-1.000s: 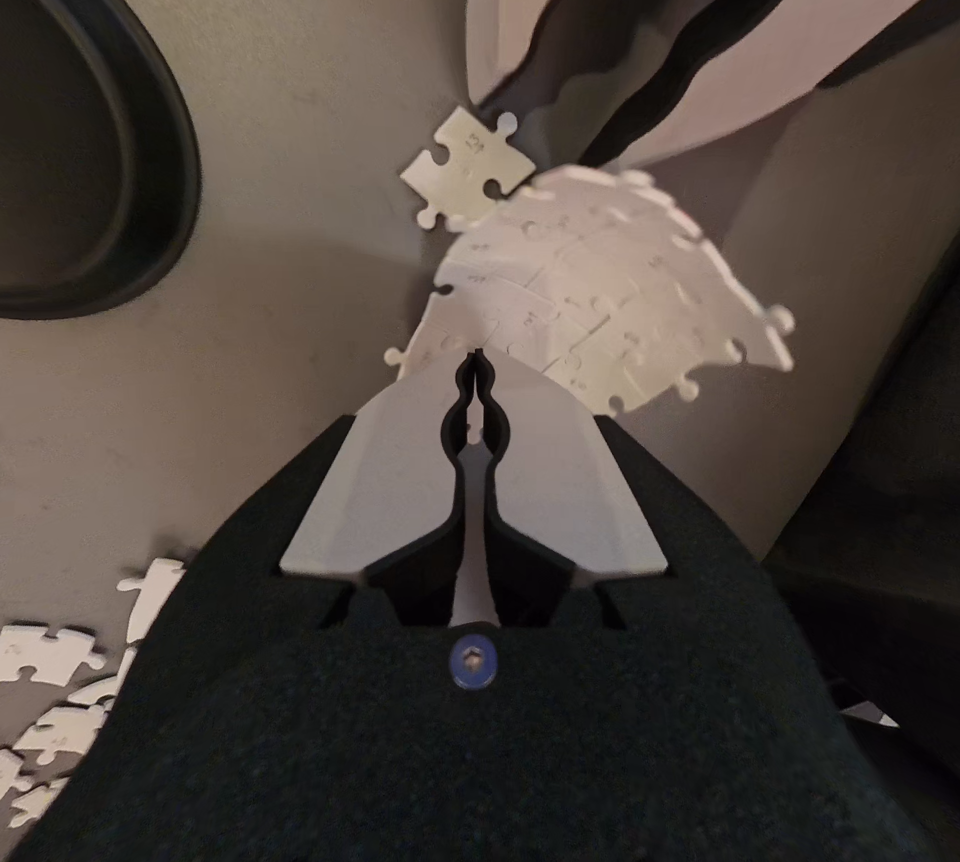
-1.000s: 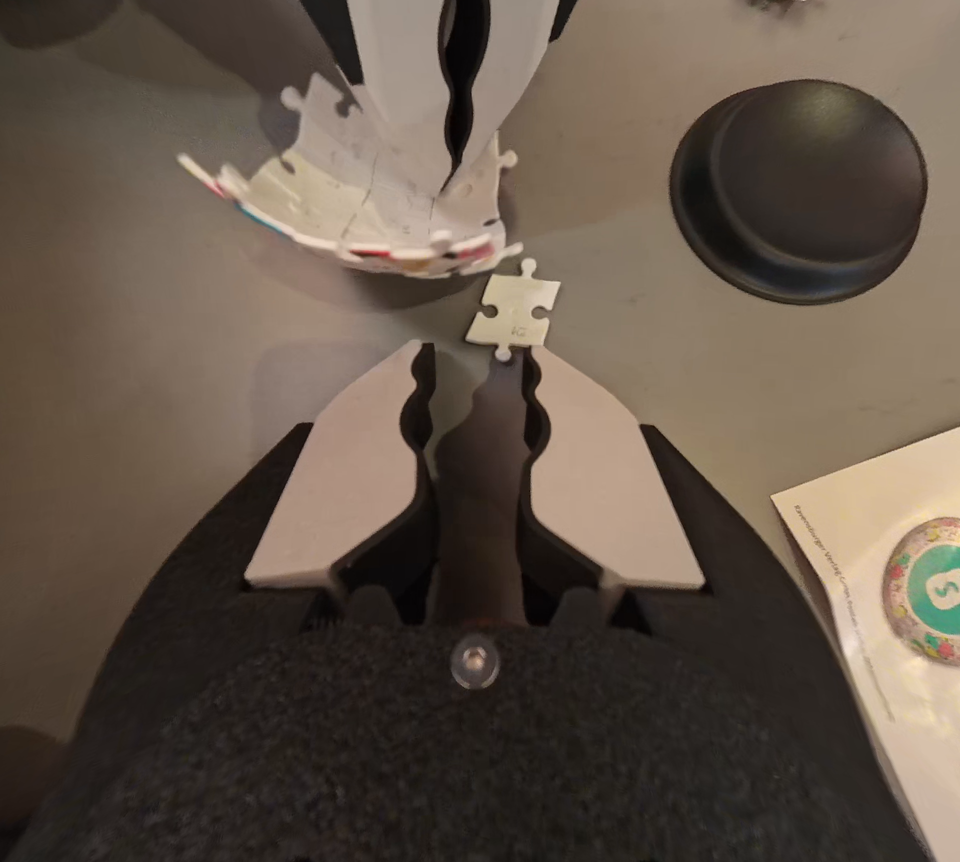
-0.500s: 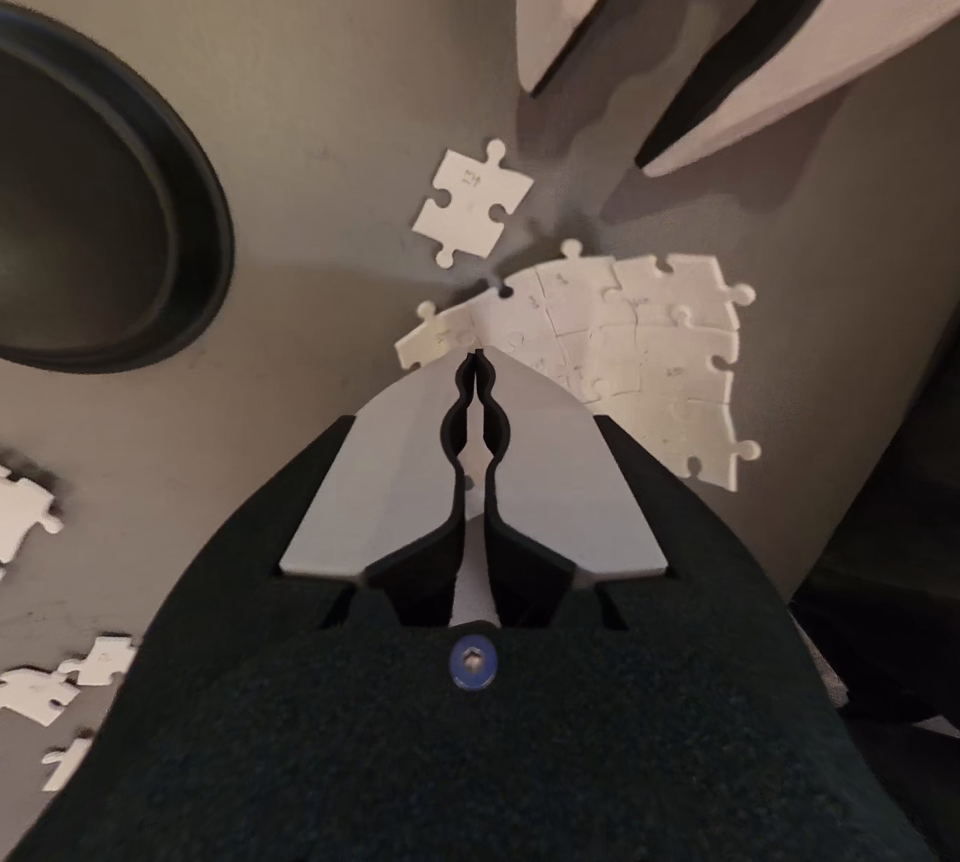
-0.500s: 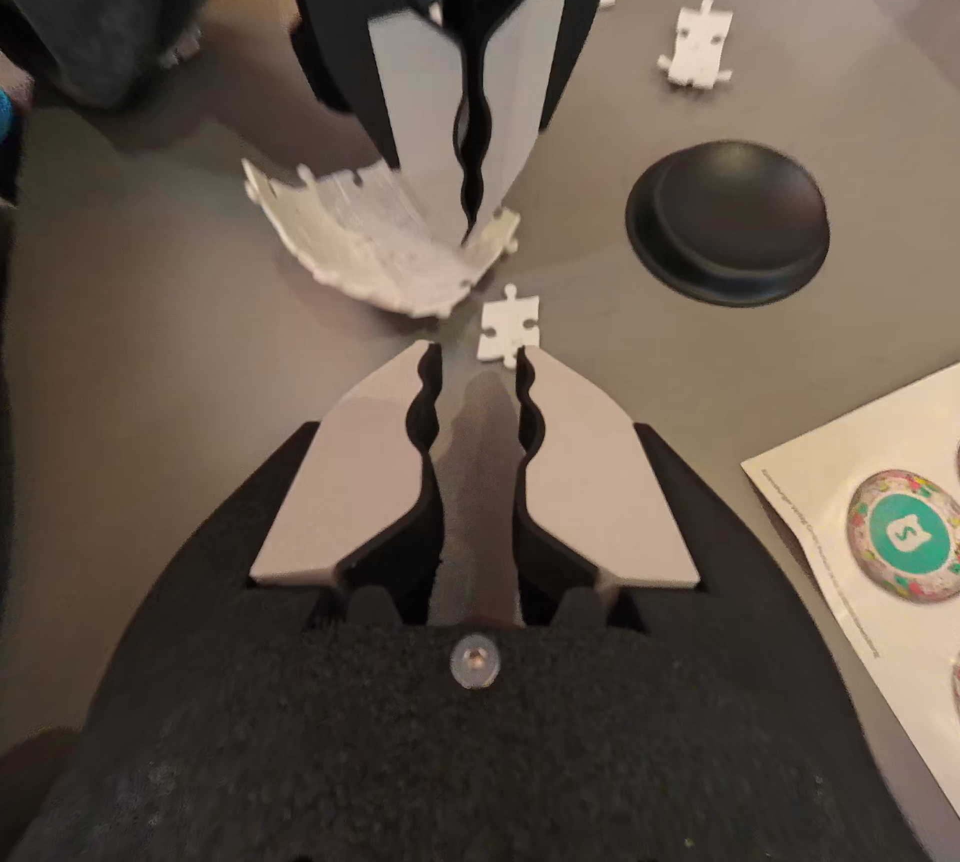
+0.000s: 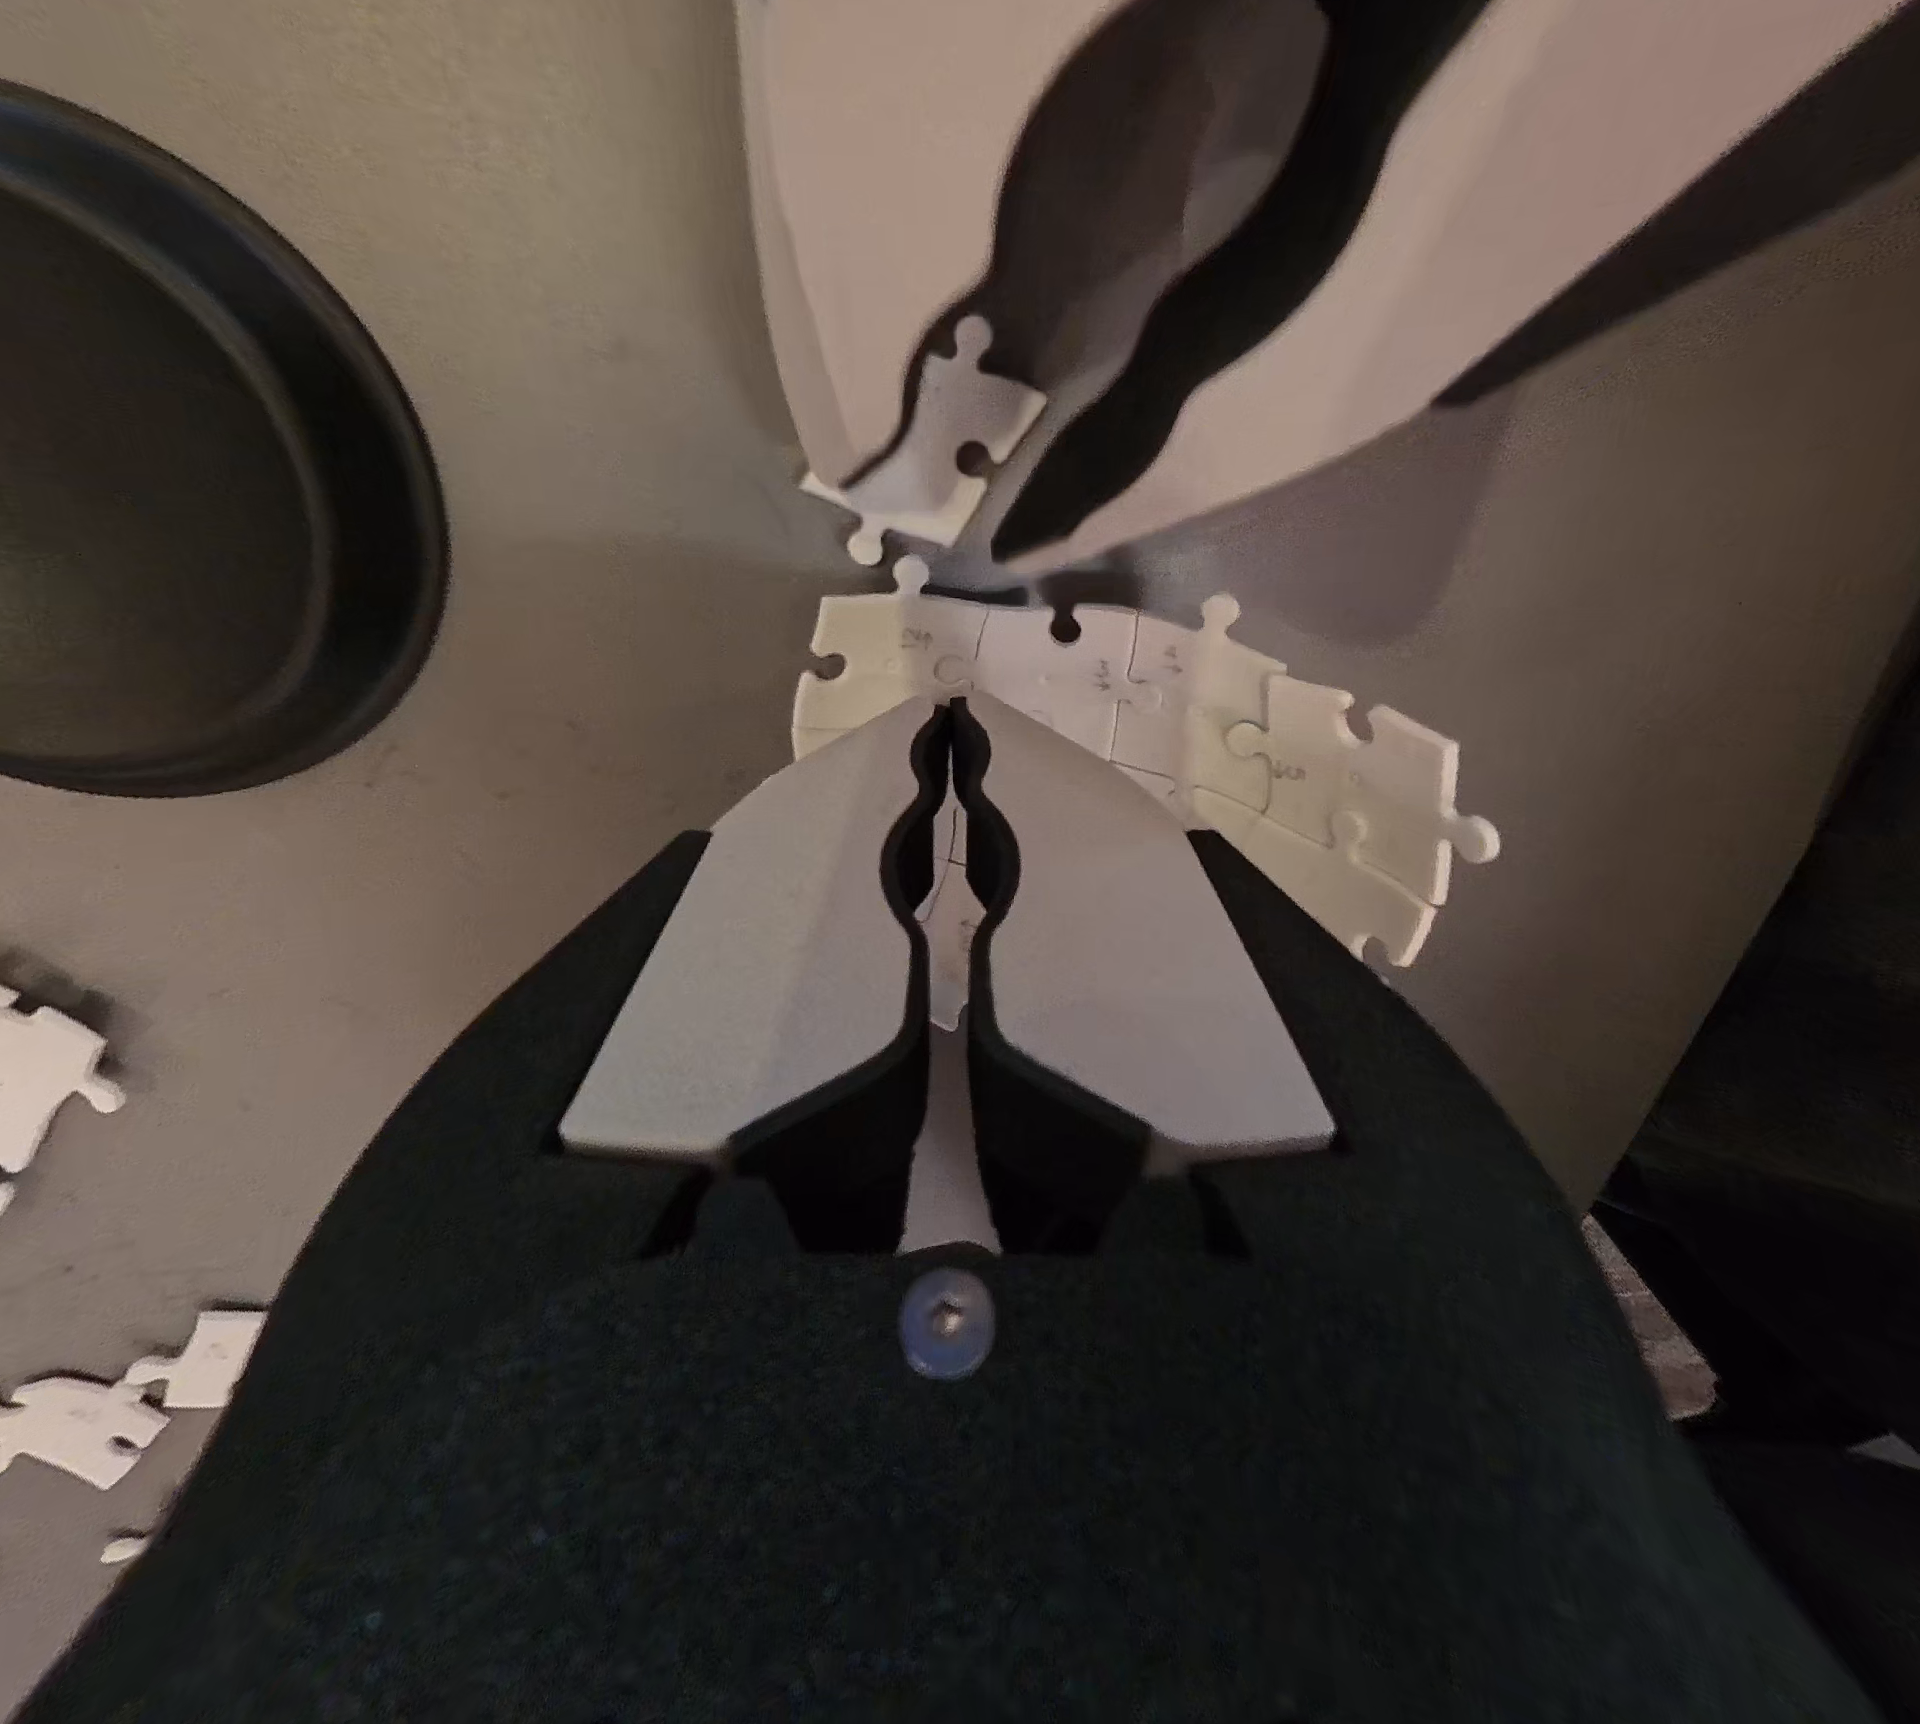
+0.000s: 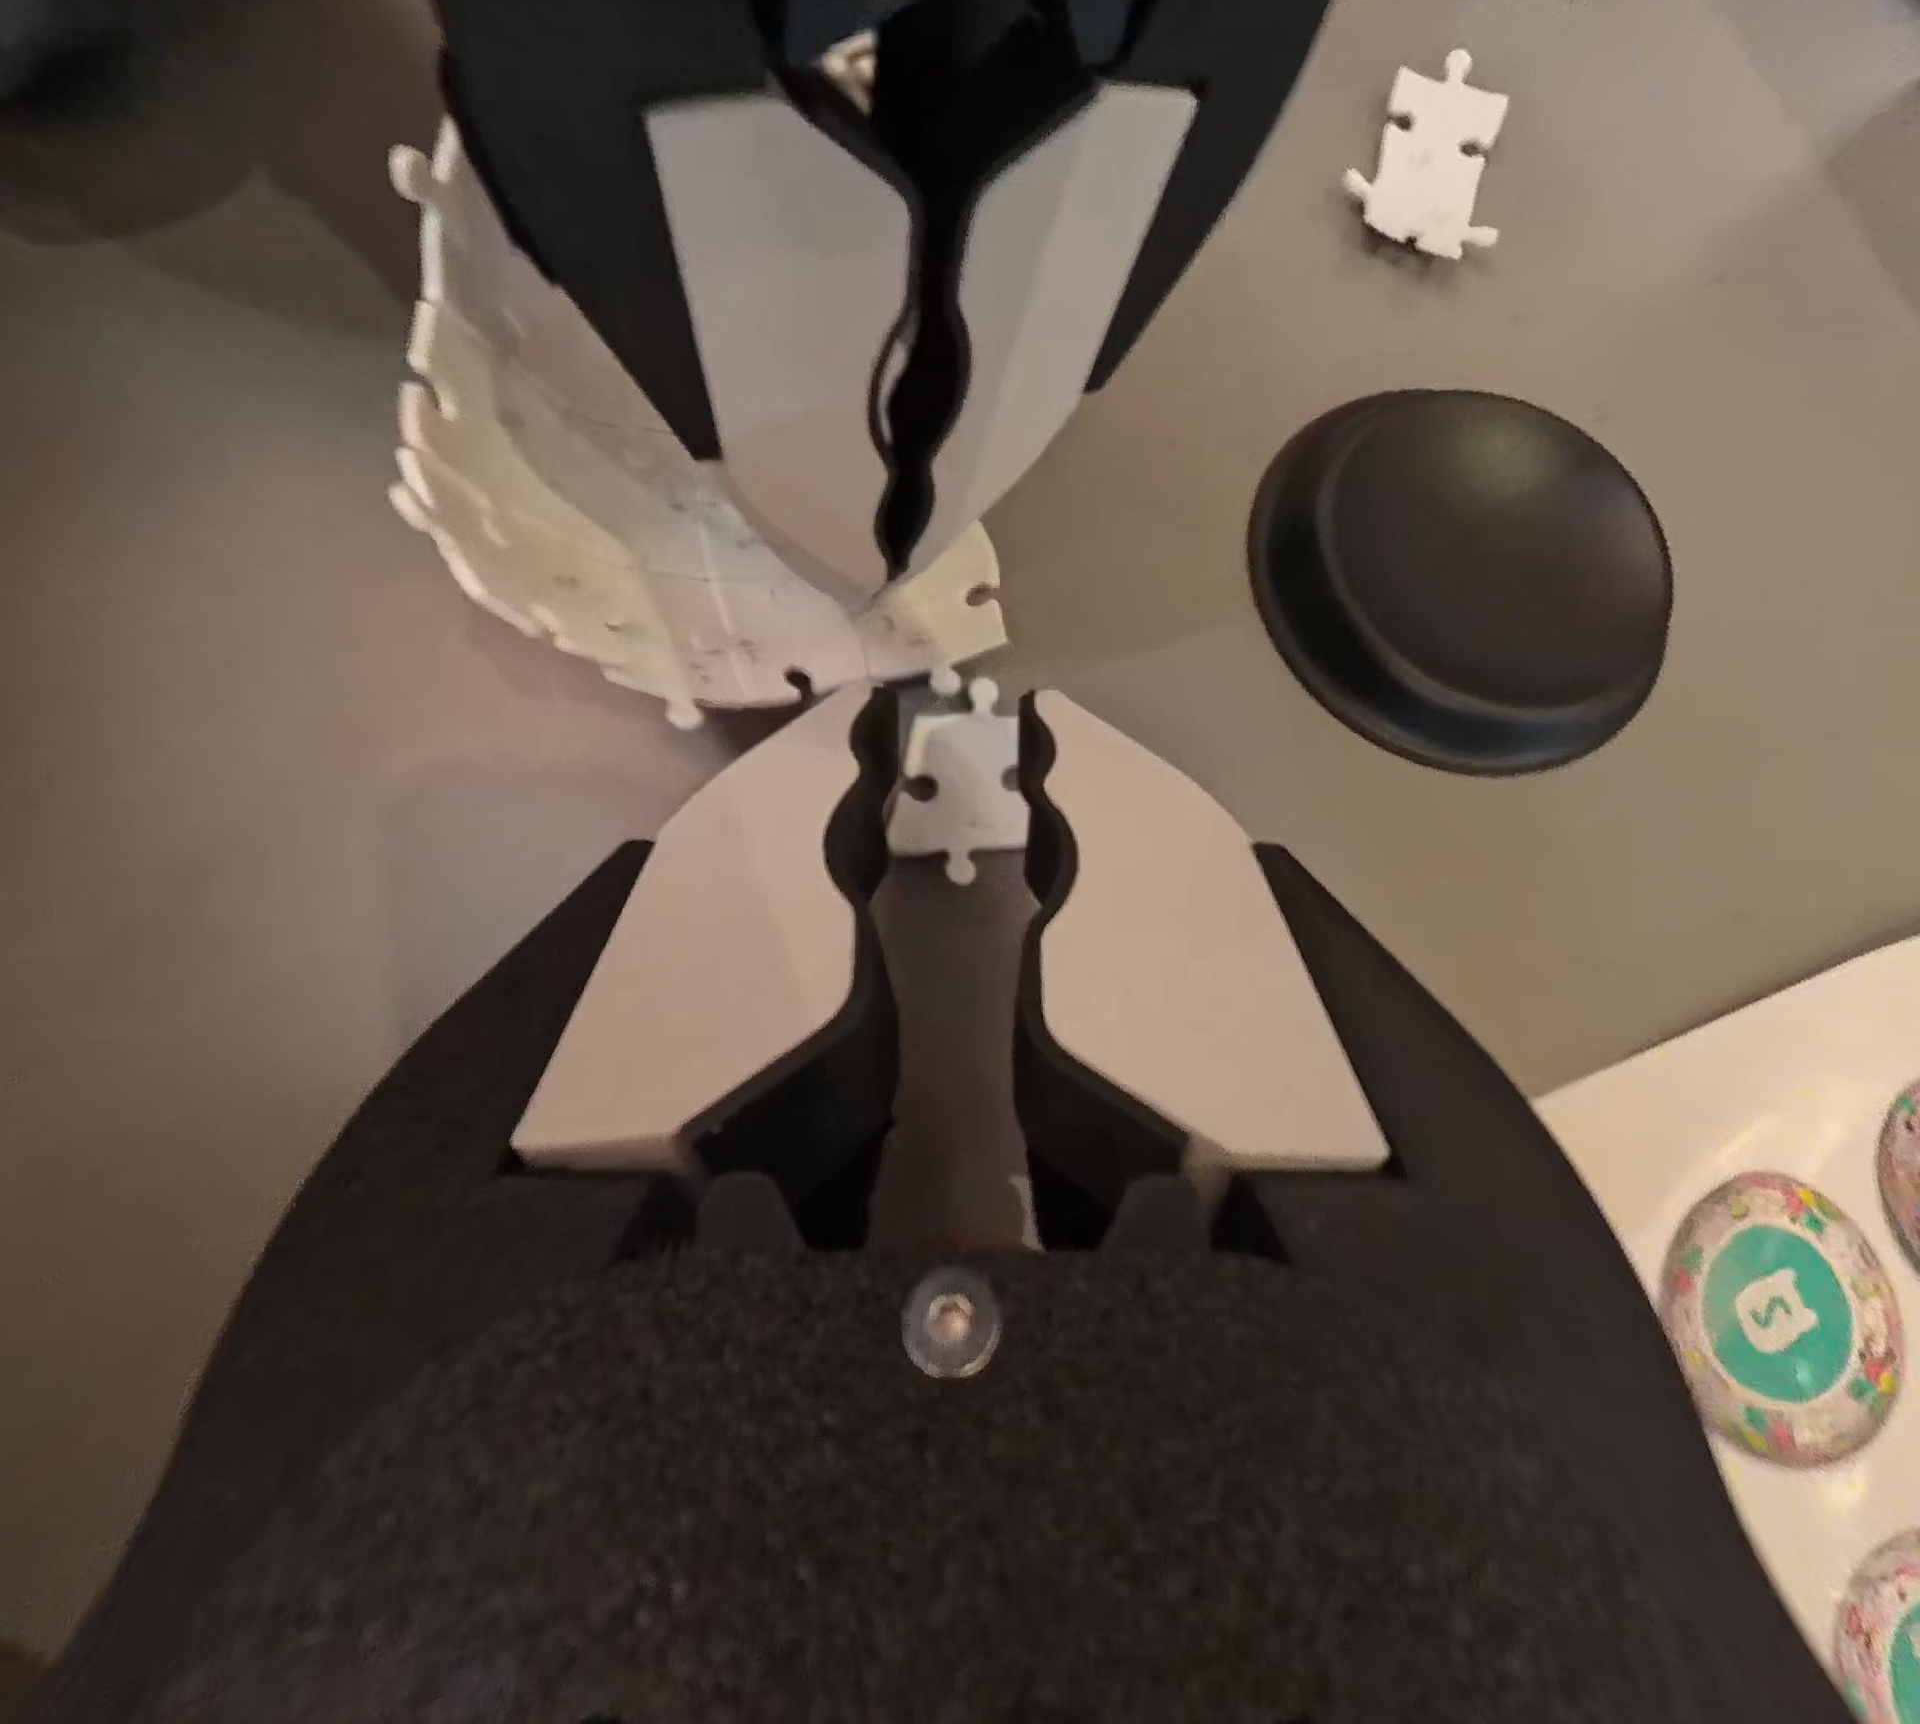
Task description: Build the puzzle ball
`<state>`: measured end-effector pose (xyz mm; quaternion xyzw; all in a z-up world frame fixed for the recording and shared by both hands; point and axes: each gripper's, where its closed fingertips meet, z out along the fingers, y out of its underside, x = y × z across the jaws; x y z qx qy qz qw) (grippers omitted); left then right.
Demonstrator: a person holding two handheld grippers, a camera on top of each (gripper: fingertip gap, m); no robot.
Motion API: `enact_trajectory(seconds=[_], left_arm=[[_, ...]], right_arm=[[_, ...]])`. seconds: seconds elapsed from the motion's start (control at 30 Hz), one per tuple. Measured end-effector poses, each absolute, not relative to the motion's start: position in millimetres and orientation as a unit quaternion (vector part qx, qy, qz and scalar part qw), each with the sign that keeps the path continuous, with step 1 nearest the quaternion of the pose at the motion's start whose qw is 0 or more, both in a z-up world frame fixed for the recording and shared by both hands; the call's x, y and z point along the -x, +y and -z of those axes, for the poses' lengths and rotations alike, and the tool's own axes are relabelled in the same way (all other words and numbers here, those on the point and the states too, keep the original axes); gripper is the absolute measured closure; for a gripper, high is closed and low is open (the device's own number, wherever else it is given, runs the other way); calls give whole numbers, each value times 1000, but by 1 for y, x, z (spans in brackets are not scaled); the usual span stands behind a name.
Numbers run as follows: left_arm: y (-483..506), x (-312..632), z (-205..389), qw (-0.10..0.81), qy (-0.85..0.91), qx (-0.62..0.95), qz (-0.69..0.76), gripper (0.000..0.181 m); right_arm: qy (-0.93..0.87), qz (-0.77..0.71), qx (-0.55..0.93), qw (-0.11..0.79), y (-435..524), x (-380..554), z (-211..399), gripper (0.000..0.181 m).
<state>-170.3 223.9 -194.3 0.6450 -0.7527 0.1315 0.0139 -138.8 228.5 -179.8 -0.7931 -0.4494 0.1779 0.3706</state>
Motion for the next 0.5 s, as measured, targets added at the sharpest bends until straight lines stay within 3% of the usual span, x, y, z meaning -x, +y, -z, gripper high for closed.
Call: enact_trajectory(seconds=[0.27, 0.5], left_arm=[[224, 171, 194, 32, -761, -632, -141, 181], [224, 171, 194, 33, -764, -628, -141, 181]], right_arm=[[-439, -167, 812, 346, 221, 111, 192, 141], [-446, -190, 810, 330, 209, 120, 192, 151]])
